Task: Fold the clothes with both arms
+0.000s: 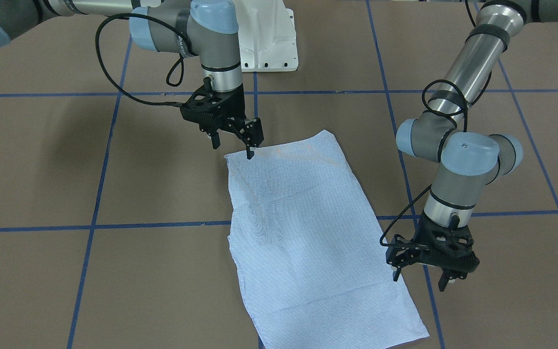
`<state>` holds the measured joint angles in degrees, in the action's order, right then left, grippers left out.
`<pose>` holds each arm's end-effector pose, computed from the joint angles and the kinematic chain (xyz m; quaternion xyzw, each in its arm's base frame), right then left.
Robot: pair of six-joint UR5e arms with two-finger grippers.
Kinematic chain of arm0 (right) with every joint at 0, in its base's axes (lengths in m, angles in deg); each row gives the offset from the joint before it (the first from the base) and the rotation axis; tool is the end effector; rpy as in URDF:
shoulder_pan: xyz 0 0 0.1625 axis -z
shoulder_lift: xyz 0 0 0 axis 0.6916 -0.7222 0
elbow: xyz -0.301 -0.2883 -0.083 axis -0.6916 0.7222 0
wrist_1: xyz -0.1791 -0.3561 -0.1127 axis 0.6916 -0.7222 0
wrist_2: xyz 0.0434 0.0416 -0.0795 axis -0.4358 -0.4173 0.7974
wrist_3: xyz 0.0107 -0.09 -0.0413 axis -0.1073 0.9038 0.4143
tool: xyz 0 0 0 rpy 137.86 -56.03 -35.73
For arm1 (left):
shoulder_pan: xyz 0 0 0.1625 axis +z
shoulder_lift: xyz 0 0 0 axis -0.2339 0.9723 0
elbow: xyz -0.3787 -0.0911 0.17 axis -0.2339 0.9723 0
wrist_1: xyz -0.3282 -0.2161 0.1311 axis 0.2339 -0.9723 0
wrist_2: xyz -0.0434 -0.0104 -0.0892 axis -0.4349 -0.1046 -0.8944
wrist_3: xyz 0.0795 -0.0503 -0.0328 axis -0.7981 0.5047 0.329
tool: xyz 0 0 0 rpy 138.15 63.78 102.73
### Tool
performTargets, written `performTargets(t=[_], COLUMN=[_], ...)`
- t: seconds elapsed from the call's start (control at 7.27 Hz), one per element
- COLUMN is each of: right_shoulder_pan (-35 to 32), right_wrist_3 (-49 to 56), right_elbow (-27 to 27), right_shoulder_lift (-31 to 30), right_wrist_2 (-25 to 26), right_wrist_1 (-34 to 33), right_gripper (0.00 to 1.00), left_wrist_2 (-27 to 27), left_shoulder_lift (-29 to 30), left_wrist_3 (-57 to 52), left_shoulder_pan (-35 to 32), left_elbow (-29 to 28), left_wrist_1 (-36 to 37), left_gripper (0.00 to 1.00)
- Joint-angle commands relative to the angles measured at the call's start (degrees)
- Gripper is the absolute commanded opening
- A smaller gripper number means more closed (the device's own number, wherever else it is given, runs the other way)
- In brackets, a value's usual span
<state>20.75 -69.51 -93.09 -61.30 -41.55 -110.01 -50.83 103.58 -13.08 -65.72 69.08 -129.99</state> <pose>-0.5641 -0.3940 0.1847 0.0643 -0.4104 0.3237 0.8501 0.3815 -0.6860 0.3831 0.3445 0.3579 0.0186 0.8677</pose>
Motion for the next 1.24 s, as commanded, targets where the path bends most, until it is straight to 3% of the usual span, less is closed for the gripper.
performTargets(t=[0.0, 0.28, 1.1], right_shoulder_pan=[3.9, 3.9, 3.9], right_wrist_3=[-8.0, -9.2, -9.0], right_elbow=[4.5, 12.5, 14.5], right_shoulder_lift=[2.0, 6.3, 6.3], right_wrist_2=[3.5, 3.8, 4.4], right_wrist_1=[-1.3, -0.7, -0.8], right_gripper=[0.94, 0.88, 0.73], left_wrist_2=[-0.1, -0.1, 0.0], left_shoulder_lift=[-1.1, -1.5, -1.5], left_wrist_3=[0.3, 0.4, 0.5], left_shoulder_pan=[0.2, 0.2, 0.5], left_elbow=[1.8, 1.9, 1.9], left_wrist_1=[0.0, -0.1, -0.2], left_gripper=[1.0, 1.0, 1.0])
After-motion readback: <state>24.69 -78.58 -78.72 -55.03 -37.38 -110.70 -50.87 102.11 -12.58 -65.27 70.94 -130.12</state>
